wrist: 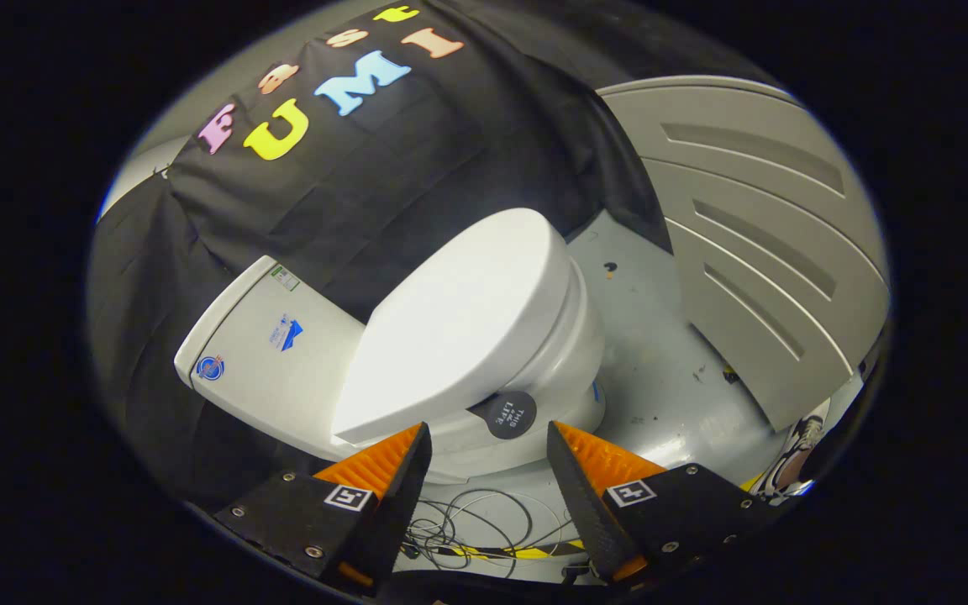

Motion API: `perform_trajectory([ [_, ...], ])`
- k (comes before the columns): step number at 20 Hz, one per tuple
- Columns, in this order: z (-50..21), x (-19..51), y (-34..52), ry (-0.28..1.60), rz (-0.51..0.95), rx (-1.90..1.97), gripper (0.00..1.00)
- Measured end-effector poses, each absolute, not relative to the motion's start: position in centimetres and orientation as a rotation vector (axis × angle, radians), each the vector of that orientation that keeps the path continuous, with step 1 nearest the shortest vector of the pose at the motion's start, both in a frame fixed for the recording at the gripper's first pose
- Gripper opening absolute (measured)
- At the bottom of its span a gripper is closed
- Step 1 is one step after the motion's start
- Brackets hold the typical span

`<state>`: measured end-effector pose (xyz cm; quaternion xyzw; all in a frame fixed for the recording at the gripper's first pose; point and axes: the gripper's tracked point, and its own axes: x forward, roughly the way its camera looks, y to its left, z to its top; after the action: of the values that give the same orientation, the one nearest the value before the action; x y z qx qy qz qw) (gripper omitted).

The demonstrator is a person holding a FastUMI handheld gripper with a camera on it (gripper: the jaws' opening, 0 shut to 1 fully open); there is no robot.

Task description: Open the toilet lid.

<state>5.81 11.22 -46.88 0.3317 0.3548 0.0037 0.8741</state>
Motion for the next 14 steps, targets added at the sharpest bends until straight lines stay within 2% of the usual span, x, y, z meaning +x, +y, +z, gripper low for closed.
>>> perform_trajectory([
  [6,-48.6,7.3,12.4,0.717,0.008,0.831,0.75],
  [10,-50.8,7.9,11.5,0.737,-0.076,0.906,0.66],
  [14,-50.9,9.8,12.1,0.654,-0.081,1.112,0.65],
])
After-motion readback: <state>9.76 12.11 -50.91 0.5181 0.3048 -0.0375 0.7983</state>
